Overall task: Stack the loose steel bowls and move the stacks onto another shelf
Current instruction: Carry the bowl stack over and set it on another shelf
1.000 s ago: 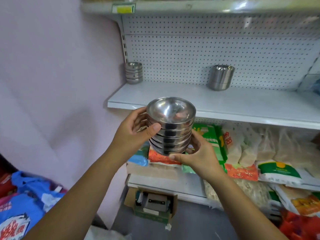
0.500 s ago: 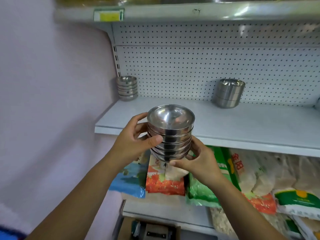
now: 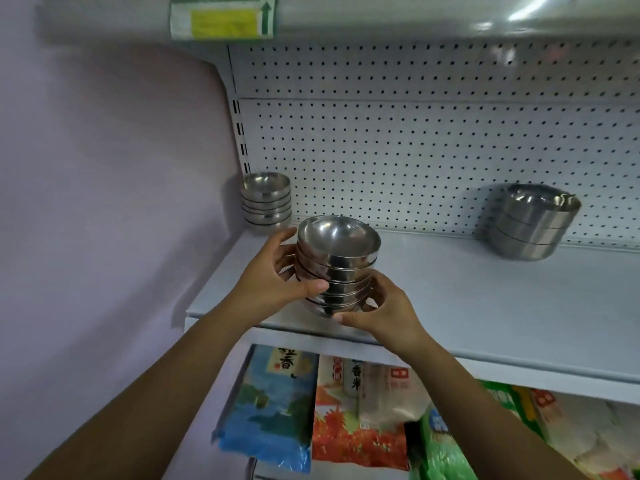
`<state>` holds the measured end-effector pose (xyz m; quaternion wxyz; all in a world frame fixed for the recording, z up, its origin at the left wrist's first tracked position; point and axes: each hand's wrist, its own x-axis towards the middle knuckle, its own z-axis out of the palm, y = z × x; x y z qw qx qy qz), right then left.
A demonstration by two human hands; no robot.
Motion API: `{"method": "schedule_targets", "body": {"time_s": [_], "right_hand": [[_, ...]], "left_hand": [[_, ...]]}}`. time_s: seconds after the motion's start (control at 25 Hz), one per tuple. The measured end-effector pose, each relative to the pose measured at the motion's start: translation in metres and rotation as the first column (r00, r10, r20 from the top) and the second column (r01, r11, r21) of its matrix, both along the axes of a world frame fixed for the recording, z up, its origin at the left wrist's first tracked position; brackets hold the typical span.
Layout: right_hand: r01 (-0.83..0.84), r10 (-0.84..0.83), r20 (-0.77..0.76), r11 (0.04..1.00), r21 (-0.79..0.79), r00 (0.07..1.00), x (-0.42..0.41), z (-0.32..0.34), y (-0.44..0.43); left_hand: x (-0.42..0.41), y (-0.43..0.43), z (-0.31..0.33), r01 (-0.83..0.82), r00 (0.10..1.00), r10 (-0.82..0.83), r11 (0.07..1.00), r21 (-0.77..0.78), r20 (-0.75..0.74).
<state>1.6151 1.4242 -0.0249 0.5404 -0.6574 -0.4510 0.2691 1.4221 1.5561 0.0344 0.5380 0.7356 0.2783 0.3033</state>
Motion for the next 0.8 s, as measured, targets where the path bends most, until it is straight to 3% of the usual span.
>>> {"method": "schedule_targets", "body": {"time_s": [0.36, 0.56, 0.8], "right_hand": [[-0.145, 0.148, 0.032, 0.985, -0.092, 0.988, 0.046, -0.019, 0.072], [-0.229, 0.232, 0.029, 0.97, -0.082, 0.972, 0.06, -0.02, 0.105], [-0.21, 0.213, 0.036, 0.975, -0.073, 0.976, 0.064, -0.027, 0.124]], "left_hand": [[0.026, 0.045, -0.043, -0.152, 0.987, 0.154, 0.987, -0.048, 0.045], [0.038, 0.059, -0.047, -0.221, 0.974, 0.22, 0.975, 0.014, 0.061], [0.047, 0.077, -0.052, -0.215, 0.977, 0.215, 0.972, 0.096, 0.018]]}}
